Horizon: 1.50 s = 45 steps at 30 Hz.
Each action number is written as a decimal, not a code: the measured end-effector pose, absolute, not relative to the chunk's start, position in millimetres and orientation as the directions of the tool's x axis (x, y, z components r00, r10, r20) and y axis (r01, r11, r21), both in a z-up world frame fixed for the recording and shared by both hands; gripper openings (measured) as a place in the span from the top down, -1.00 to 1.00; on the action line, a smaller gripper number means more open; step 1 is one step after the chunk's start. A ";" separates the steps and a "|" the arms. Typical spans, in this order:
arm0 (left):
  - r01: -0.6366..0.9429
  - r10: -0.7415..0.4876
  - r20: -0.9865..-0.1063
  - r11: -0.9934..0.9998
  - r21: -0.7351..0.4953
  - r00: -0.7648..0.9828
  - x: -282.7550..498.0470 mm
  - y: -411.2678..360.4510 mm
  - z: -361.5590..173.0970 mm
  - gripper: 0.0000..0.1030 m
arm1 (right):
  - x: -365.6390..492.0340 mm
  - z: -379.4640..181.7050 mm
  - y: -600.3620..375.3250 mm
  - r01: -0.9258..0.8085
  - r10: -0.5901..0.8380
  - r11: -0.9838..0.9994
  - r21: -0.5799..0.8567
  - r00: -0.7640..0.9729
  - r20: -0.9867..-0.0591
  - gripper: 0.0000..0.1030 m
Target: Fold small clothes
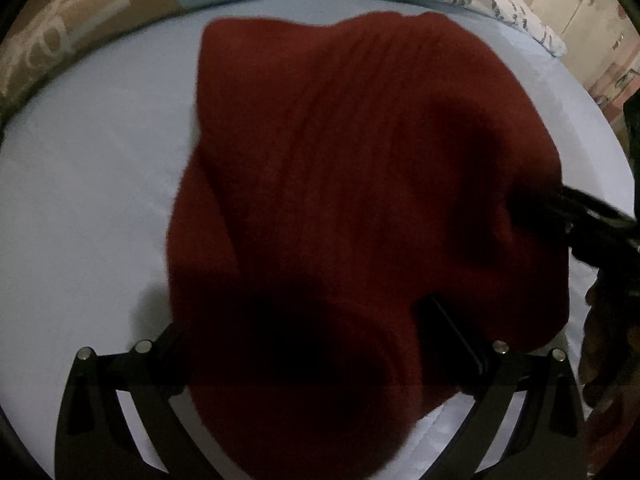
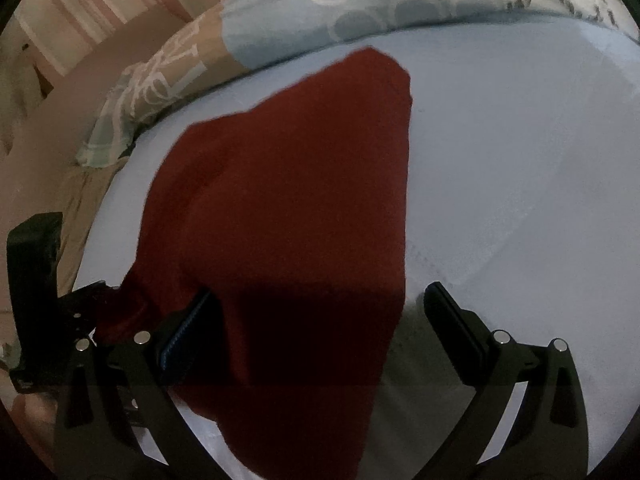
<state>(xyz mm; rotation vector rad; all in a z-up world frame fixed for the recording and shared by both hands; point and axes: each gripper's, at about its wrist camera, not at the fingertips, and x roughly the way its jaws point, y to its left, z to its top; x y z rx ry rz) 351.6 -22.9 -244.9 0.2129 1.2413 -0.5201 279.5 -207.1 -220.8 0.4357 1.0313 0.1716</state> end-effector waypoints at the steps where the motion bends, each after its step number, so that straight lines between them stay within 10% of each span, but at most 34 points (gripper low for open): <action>1: 0.485 -0.269 -0.939 0.864 -0.136 0.215 353.9 -23.5 -247.6 -0.97 | 281.6 -223.1 -207.7 0.068 0.352 0.895 0.442 0.503 -0.789 -0.94; 8: 0.491 -0.307 -0.931 0.853 -0.177 0.198 349.0 -23.3 -254.4 -0.95 | 285.8 -229.7 -202.9 0.032 0.375 0.892 0.450 0.502 -0.780 -0.86; 12: 0.542 -0.349 -0.921 0.815 -0.206 0.174 341.0 -31.1 -246.6 -0.26 | 291.5 -227.6 -199.7 0.009 0.371 0.903 0.429 0.485 -0.792 -0.51; 22: 0.540 -0.340 -0.907 0.826 -0.163 0.247 331.3 -34.9 -234.5 0.28 | 278.4 -212.6 -201.8 -0.028 0.359 0.913 0.408 0.535 -0.765 0.11; 45: 0.496 -0.351 -0.903 0.847 -0.194 0.248 194.9 -106.3 -189.5 0.34 | 142.3 -148.2 -276.3 -0.095 0.352 0.926 0.365 0.569 -0.743 0.16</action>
